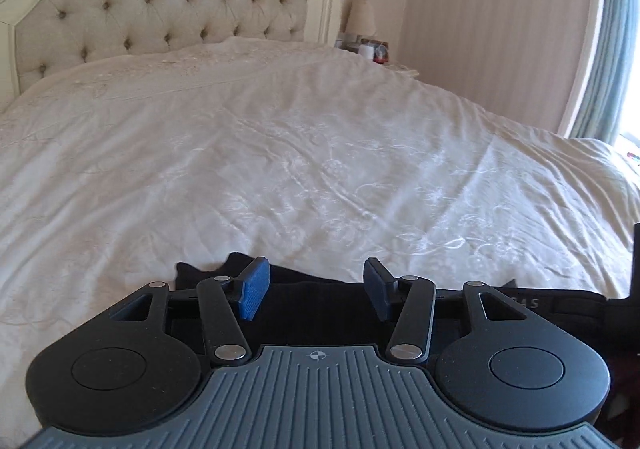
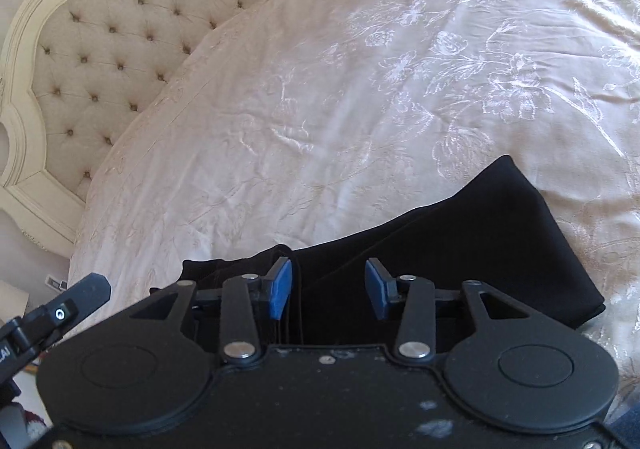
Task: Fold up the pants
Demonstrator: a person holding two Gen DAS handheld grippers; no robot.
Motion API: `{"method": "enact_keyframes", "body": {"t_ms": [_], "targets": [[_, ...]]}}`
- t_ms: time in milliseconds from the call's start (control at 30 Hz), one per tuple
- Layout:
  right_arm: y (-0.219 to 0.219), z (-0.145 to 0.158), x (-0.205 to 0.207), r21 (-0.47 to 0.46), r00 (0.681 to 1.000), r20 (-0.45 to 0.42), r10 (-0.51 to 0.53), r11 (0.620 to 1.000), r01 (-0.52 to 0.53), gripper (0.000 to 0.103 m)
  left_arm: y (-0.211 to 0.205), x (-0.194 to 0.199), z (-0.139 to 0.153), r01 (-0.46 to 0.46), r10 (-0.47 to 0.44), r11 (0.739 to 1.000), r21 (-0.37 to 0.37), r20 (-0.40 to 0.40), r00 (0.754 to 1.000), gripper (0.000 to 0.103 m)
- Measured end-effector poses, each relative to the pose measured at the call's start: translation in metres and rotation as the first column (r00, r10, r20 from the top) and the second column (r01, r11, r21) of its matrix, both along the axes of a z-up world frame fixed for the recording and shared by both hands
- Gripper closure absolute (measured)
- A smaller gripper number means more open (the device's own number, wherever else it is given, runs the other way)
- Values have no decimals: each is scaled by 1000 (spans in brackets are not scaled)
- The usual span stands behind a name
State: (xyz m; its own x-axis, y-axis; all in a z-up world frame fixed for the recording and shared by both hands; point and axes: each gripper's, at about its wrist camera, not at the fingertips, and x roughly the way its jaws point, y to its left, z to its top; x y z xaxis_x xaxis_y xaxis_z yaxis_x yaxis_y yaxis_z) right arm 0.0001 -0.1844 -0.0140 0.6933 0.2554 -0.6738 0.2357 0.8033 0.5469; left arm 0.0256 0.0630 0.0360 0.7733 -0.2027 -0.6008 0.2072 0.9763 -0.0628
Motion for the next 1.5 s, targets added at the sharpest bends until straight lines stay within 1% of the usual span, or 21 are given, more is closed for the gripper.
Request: {"method": "enact_keyframes", "body": {"t_ms": [67, 200, 300, 367, 533, 700, 733, 767, 800, 833, 900, 1000, 1100, 1167, 1200, 1267, 1333, 1367, 1467, 1500], "targets": [[12, -4, 3, -5, 999, 4, 51, 999, -51, 58, 18, 1, -6, -57, 58, 998, 31, -19, 998, 53], [33, -20, 13, 15, 990, -37, 137, 991, -136, 56, 52, 1, -21, -141, 144, 989, 46, -75, 987, 53], [46, -35, 20, 13, 984, -68, 167, 986, -167, 54, 73, -4, -33, -187, 193, 980, 59, -108, 975, 53], [50, -38, 21, -5, 984, -54, 168, 986, -169, 53, 85, -7, -39, -219, 224, 974, 57, -125, 966, 52], [51, -41, 21, -7, 982, -46, 183, 983, -184, 51, 102, -7, -48, -263, 266, 964, 41, -163, 950, 52], [54, -44, 22, -8, 963, -35, 268, 963, -268, 50, 107, -5, -51, -279, 281, 960, 35, -176, 944, 52], [56, -45, 23, -12, 957, -37, 287, 958, -288, 55, 107, -4, -52, -279, 281, 960, 39, -177, 943, 53], [59, -44, 23, -26, 953, -38, 302, 953, -303, 56, 107, -3, -53, -279, 282, 959, 42, -179, 943, 52], [63, -43, 23, -53, 950, -39, 310, 949, -312, 68, 107, -3, -54, -281, 284, 959, 45, -182, 941, 52], [65, -41, 22, -81, 948, -40, 316, 944, -318, 84, 107, -2, -55, -284, 288, 958, 48, -184, 940, 52], [69, -28, 18, -120, 939, -2, 344, 932, -342, 90, 107, -2, -56, -291, 296, 955, 56, -186, 937, 52], [79, 11, 6, -179, 913, 85, 400, 907, -381, 91, 109, 1, -55, -298, 304, 953, 59, -190, 933, 52], [72, 57, -9, -224, 882, 182, 436, 891, -394, 91, 105, 1, -49, -292, 298, 954, 60, -176, 938, 52], [58, 78, -16, -262, 882, 200, 426, 891, -371, 91, 99, 3, -44, -275, 281, 960, 59, -163, 946, 52], [50, 83, -17, -296, 888, 185, 421, 886, -358, 91, 95, 4, -42, -264, 270, 963, 56, -160, 950, 52], [31, 82, -14, -382, 925, 107, 365, 874, -300, 91, 84, 8, -39, -231, 236, 972, 46, -156, 959, 52], [8, 67, -8, -441, 959, 4, 284, 861, -253, 91, 69, 12, -38, -195, 200, 980, 44, -155, 968, 52], [-3, 56, -4, -459, 968, -52, 246, 855, -242, 91, 61, 14, -39, -178, 184, 983, 48, -155, 971, 52], [-28, 20, 6, -472, 967, -190, 172, 847, -244, 91, 37, 20, -39, -122, 130, 991, 59, -161, 978, 52], [-31, 12, 7, -480, 963, -214, 165, 841, -251, 90, 29, 22, -39, -104, 113, 993, 61, -160, 981, 52]]}}
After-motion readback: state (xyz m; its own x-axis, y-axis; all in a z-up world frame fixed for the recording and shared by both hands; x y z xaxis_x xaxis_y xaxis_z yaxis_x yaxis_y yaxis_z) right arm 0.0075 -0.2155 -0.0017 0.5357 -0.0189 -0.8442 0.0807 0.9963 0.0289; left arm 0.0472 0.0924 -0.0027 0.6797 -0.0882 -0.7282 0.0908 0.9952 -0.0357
